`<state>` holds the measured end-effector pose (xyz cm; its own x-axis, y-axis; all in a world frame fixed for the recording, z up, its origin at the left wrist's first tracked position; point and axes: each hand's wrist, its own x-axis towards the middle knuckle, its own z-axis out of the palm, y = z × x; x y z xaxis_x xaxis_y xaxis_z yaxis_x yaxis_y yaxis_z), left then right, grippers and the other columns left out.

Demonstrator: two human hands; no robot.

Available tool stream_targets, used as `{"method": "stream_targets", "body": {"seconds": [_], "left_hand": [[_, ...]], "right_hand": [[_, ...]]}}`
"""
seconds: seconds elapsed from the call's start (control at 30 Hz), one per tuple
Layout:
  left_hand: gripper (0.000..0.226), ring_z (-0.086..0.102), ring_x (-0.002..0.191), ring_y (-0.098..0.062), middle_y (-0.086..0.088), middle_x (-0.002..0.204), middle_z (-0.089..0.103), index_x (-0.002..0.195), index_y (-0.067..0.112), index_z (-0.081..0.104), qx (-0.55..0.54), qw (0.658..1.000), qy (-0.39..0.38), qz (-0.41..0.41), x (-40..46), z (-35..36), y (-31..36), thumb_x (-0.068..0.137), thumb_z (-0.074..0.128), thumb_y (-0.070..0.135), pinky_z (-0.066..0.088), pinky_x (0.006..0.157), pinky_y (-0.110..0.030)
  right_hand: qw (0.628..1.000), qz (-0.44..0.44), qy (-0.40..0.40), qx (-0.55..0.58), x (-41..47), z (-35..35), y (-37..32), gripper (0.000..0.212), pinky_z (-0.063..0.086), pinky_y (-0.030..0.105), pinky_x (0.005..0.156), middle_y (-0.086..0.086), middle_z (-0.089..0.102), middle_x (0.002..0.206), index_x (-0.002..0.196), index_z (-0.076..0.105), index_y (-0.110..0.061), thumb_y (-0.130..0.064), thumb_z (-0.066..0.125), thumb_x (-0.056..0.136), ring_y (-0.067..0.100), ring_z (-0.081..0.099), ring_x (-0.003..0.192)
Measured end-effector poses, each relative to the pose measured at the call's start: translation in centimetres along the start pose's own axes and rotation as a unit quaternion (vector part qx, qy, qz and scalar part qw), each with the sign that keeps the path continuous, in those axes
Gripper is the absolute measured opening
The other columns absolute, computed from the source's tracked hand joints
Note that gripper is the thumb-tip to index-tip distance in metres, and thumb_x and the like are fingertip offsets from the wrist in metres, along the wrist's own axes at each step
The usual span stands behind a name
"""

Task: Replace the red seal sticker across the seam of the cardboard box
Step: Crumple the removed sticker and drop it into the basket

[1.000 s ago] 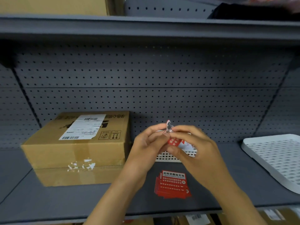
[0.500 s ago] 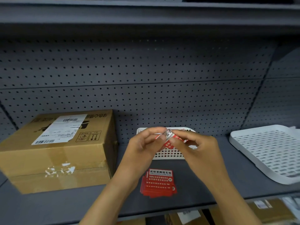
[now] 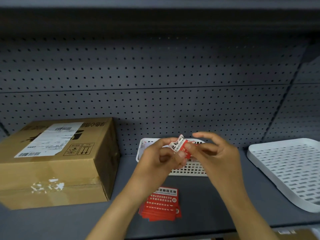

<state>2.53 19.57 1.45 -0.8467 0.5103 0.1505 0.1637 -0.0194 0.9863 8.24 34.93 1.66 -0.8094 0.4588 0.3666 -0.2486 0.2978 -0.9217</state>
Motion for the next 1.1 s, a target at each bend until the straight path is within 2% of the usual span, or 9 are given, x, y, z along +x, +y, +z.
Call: {"method": "stream_targets", "body": {"seconds": [0.13, 0.27, 0.37, 0.5, 0.53, 0.7, 0.83, 0.93, 1.1], "left_hand": [[0.026, 0.073, 0.083, -0.013, -0.01, 0.082, 0.076, 0.12, 0.01, 0.068, -0.049, 0.999, -0.006, -0.006, 1.5, -0.3, -0.1, 0.096, 0.059, 0.013, 0.057, 0.08, -0.02], [0.026, 0.07, 0.077, -0.013, -0.011, 0.075, 0.07, 0.12, 0.015, 0.069, -0.018, 1.0, 0.011, -0.018, 3.1, -0.4, -0.3, 0.101, 0.052, 0.016, 0.057, 0.075, -0.019], [0.029, 0.073, 0.079, -0.029, -0.027, 0.08, 0.069, 0.122, 0.039, 0.065, 0.151, 0.986, 0.065, -0.007, 4.3, -1.4, -1.7, 0.099, 0.058, 0.024, 0.062, 0.075, -0.037], [0.015, 0.067, 0.069, -0.028, -0.012, 0.069, 0.066, 0.099, 0.05, 0.063, 0.274, 0.946, 0.171, -0.009, 4.6, -3.7, -3.6, 0.093, 0.064, 0.036, 0.057, 0.071, -0.041], [0.004, 0.065, 0.066, -0.024, -0.01, 0.068, 0.066, 0.091, 0.042, 0.068, 0.274, 0.944, 0.182, -0.012, 4.5, -3.9, -3.8, 0.091, 0.065, 0.04, 0.056, 0.068, -0.04], [0.024, 0.048, 0.053, -0.005, -0.004, 0.058, 0.062, 0.076, 0.022, 0.073, 0.231, 0.957, 0.163, -0.058, 4.3, -3.8, -4.7, 0.088, 0.069, 0.042, 0.051, 0.065, -0.035], [0.027, 0.05, 0.056, -0.002, 0.006, 0.058, 0.063, 0.074, 0.025, 0.075, 0.216, 0.961, 0.165, -0.048, 5.0, -3.4, -4.5, 0.093, 0.063, 0.04, 0.043, 0.059, -0.02], [0.035, 0.063, 0.063, 0.006, 0.02, 0.061, 0.071, 0.07, 0.032, 0.072, 0.099, 0.979, 0.15, -0.094, 5.8, -2.6, -4.1, 0.099, 0.053, 0.038, 0.044, 0.057, -0.007], [0.039, 0.061, 0.086, 0.006, 0.016, 0.095, 0.068, 0.087, 0.029, 0.078, 0.083, 0.981, 0.132, -0.117, 6.0, -1.8, -4.5, 0.098, 0.047, 0.049, 0.04, 0.07, -0.013]], "right_hand": [[0.982, -0.11, -0.002, -0.151, 1.8, -0.2, 1.5, 0.02, 0.05, 0.013, 0.059, -0.014, 0.074, 0.085, 0.095, 0.081, -0.031, -0.037, 0.081, 0.076, 0.009, 0.068, 0.067], [0.995, -0.005, -0.082, -0.053, 3.5, -0.4, 2.0, 0.014, 0.056, 0.014, 0.067, -0.011, 0.079, 0.084, 0.097, 0.079, -0.027, -0.024, 0.079, 0.083, 0.004, 0.074, 0.075], [0.996, -0.001, -0.063, -0.068, 4.4, -0.2, 2.6, 0.012, 0.053, 0.008, 0.067, -0.013, 0.079, 0.081, 0.093, 0.08, -0.024, -0.016, 0.078, 0.085, -0.003, 0.073, 0.074], [0.992, 0.022, -0.045, -0.116, 6.1, -0.1, 4.1, 0.017, 0.052, 0.008, 0.064, -0.013, 0.079, 0.079, 0.098, 0.076, -0.034, -0.023, 0.076, 0.086, -0.006, 0.071, 0.075], [0.986, 0.041, -0.072, -0.142, 6.6, 0.1, 4.8, 0.018, 0.054, 0.011, 0.065, -0.011, 0.08, 0.081, 0.101, 0.073, -0.035, -0.025, 0.075, 0.086, -0.005, 0.072, 0.075], [0.957, 0.062, -0.137, -0.247, 7.8, 2.7, 8.6, 0.008, 0.062, 0.038, 0.08, -0.011, 0.081, 0.084, 0.085, 0.073, -0.032, -0.038, 0.078, 0.082, 0.001, 0.074, 0.08], [0.972, 0.056, -0.118, -0.197, 7.8, 3.1, 8.5, 0.007, 0.057, 0.024, 0.074, -0.011, 0.08, 0.085, 0.091, 0.077, -0.029, -0.032, 0.078, 0.085, -0.001, 0.073, 0.079], [0.984, 0.042, -0.138, -0.104, 7.3, 2.8, 7.1, 0.014, 0.053, 0.013, 0.068, -0.009, 0.081, 0.085, 0.102, 0.075, -0.029, -0.028, 0.075, 0.088, -0.004, 0.074, 0.08], [0.98, 0.044, -0.147, -0.123, 6.8, 2.9, 6.3, 0.026, 0.054, 0.009, 0.075, -0.011, 0.081, 0.093, 0.112, 0.076, -0.032, -0.035, 0.076, 0.086, -0.006, 0.073, 0.085]]}}
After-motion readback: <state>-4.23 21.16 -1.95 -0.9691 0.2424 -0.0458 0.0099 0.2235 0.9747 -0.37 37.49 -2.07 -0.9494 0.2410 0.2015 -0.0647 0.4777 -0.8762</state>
